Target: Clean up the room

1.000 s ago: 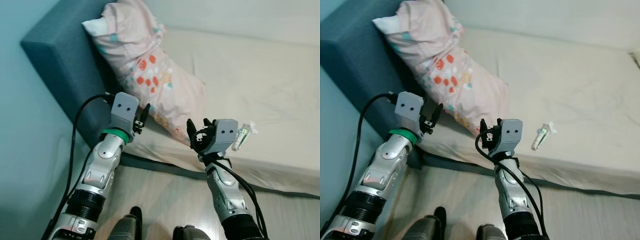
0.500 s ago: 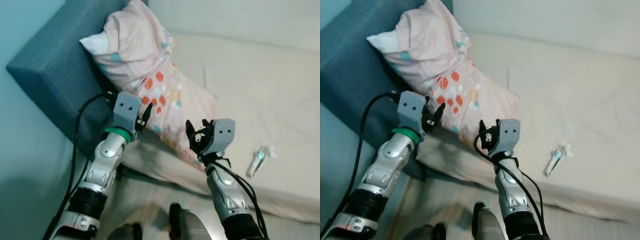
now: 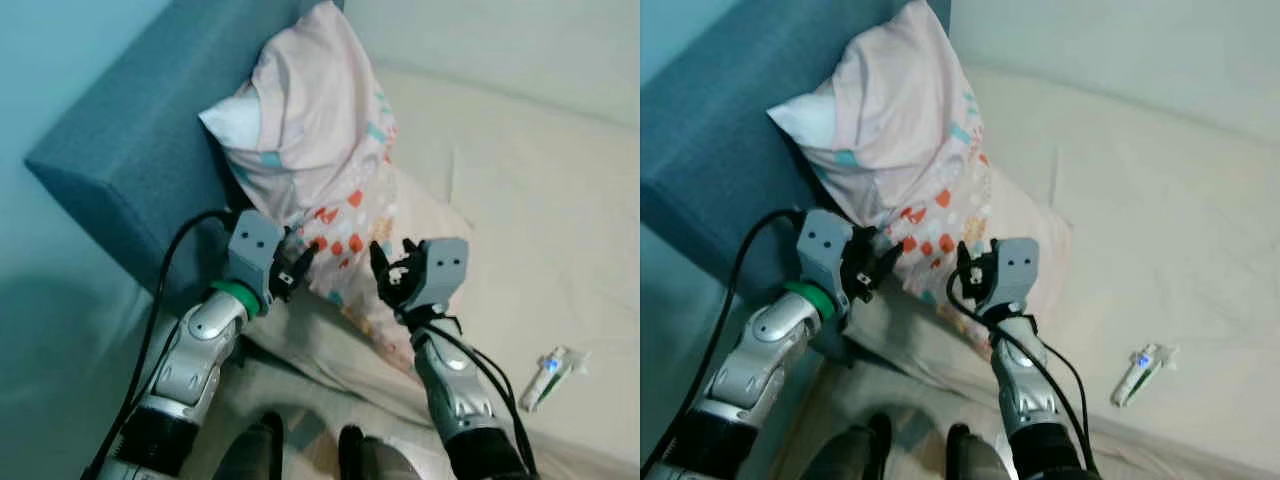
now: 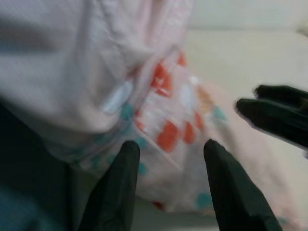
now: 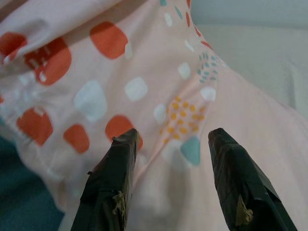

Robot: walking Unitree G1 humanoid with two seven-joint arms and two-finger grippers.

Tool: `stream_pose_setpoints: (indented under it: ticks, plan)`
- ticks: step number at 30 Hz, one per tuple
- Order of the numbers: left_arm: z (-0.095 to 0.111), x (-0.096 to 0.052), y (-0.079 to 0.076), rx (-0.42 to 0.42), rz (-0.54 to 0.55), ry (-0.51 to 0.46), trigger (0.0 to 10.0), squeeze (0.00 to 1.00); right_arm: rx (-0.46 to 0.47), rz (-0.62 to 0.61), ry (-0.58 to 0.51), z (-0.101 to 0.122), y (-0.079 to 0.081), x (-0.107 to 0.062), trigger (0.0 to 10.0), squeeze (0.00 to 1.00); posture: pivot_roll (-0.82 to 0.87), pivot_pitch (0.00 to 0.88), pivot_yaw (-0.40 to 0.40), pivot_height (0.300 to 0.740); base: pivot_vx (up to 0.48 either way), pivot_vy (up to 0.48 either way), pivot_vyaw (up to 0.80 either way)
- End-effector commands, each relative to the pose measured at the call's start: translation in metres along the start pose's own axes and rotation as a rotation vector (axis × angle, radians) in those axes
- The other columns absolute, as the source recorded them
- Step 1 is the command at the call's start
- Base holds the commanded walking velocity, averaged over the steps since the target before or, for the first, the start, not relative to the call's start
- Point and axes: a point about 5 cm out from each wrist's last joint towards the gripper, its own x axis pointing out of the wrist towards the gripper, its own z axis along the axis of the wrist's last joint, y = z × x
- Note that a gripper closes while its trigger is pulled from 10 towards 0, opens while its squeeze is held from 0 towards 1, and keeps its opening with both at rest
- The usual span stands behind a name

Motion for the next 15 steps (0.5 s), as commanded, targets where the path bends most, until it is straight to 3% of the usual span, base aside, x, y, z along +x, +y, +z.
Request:
stream_pose_setpoints:
  ticks: [1, 2, 4, 7, 8, 10, 15]
  plan:
    - [-0.002, -0.013, -0.013, -0.119, -0.032, 0.038, 10.0, 0.00, -0.006, -0.017, 0.056, -0.013, -0.006, -0.010, 10.0, 0.00, 0.00, 0.186, 0.049, 0.740, 0.000, 0.000, 0.00]
    - [-0.002, -0.013, -0.013, -0.119, -0.032, 0.038, 10.0, 0.00, -0.006, -0.017, 0.056, -0.013, -0.006, -0.010, 10.0, 0.00, 0.00, 0.186, 0.049, 0.740, 0.000, 0.000, 0.00]
    - [0.003, -0.022, -0.017, -0.199, -0.037, 0.043, 10.0, 0.00, -0.013, -0.025, 0.063, -0.015, -0.007, -0.013, 10.0, 0.00, 0.00, 0.184, 0.048, 0.740, 0.000, 0.000, 0.00]
    - [0.010, -0.027, -0.016, -0.207, -0.044, 0.029, 10.0, 0.02, -0.023, -0.028, 0.063, -0.016, -0.008, -0.014, 10.0, 0.00, -0.01, 0.185, 0.047, 0.740, 0.000, 0.000, 0.00]
    - [0.012, -0.028, -0.015, -0.219, -0.053, 0.027, 10.0, 1.00, -0.034, -0.027, 0.061, -0.015, -0.009, -0.014, 10.0, 0.00, -0.01, 0.185, 0.047, 0.740, 0.000, 0.000, 0.00]
    - [0.012, -0.027, -0.014, -0.229, -0.057, 0.030, 10.0, 1.00, -0.042, -0.028, 0.057, -0.014, -0.009, -0.014, 10.0, 0.00, -0.01, 0.183, 0.050, 0.740, 0.000, 0.000, 0.00]
    - [-0.012, -0.009, -0.019, -0.261, -0.060, 0.133, 10.0, 1.00, -0.097, -0.071, 0.013, -0.003, -0.019, -0.013, 10.0, 0.00, -0.04, 0.182, 0.060, 0.740, 0.000, 0.000, 0.00]
